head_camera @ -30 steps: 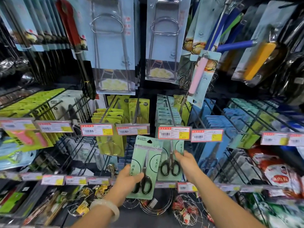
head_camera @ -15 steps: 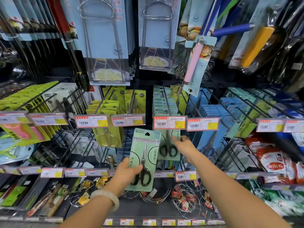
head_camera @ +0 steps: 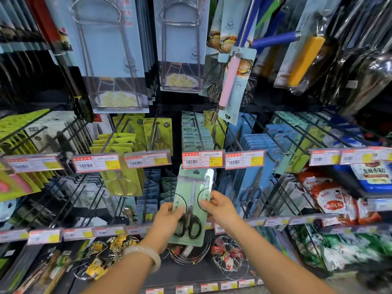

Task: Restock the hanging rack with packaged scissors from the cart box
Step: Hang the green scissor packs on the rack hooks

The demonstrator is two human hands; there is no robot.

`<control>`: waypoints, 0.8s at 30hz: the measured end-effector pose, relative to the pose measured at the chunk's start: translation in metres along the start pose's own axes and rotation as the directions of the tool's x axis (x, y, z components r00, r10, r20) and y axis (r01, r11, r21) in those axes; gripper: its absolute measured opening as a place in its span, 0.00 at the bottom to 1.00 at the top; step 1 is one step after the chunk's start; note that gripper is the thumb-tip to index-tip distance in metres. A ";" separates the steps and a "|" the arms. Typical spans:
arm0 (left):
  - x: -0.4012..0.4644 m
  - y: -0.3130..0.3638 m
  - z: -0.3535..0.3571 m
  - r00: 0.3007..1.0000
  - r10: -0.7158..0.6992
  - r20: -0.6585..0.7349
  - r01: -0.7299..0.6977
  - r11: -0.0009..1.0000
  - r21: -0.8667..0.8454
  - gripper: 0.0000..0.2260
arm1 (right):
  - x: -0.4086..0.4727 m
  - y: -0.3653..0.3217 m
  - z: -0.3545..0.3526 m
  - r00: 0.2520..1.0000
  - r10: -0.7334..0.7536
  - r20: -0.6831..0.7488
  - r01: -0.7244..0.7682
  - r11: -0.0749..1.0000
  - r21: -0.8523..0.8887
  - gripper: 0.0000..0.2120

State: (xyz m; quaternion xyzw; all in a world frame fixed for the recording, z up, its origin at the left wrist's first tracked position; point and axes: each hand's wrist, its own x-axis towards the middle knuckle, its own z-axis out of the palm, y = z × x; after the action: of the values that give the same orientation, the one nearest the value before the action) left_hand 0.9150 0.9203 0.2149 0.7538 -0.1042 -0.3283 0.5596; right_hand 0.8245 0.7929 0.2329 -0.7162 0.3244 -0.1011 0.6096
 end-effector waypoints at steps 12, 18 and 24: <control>0.027 0.035 0.021 0.978 0.208 -0.032 -0.198 0.960 0.197 0.13 | 0.031 -0.022 -0.026 0.974 -0.144 -0.173 0.118 0.981 -0.152 0.10; 0.035 0.024 0.020 0.987 0.162 -0.024 -0.157 0.977 0.141 0.11 | 0.043 -0.006 -0.020 0.979 -0.108 -0.174 0.077 0.981 -0.176 0.14; 0.049 0.022 0.023 0.997 0.026 -0.071 -0.010 0.976 0.218 0.24 | 0.058 0.001 -0.020 0.986 0.002 -0.164 -0.040 0.973 -0.227 0.25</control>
State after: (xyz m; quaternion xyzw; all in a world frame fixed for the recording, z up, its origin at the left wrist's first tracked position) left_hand 0.9433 0.8691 0.2126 0.8210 -0.1257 -0.2821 0.4802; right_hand 0.8581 0.7429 0.2224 -0.7676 0.3904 -0.1147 0.4953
